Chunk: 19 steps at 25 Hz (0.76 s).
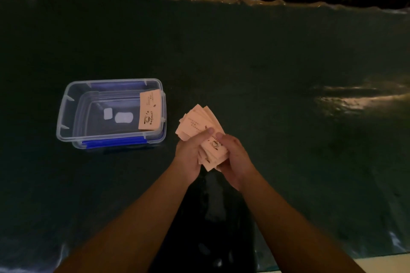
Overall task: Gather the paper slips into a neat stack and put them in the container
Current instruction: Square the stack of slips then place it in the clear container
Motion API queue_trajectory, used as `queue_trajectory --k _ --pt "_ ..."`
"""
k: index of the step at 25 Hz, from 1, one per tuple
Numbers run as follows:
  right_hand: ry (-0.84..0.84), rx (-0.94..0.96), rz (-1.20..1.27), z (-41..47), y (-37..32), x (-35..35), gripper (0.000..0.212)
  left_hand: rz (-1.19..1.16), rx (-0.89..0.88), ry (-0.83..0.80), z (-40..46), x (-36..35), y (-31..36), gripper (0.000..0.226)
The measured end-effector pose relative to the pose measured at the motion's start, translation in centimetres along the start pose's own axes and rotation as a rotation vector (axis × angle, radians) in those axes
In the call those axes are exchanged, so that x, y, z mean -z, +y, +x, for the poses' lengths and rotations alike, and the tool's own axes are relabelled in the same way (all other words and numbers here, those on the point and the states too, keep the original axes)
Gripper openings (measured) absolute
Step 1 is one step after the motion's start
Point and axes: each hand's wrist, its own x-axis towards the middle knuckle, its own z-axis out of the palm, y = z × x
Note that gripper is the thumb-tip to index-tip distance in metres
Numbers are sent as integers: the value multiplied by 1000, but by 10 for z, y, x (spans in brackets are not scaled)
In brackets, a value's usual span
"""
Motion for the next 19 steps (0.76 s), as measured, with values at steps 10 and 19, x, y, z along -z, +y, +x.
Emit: queue_trajectory --k 10,19 --pt "-284 217 -735 -5 -28 22 87 736 -259 -394 -2 24 19 86" --pt "-244 420 -729 -8 24 14 108 930 -406 -351 -6 56 12 109"
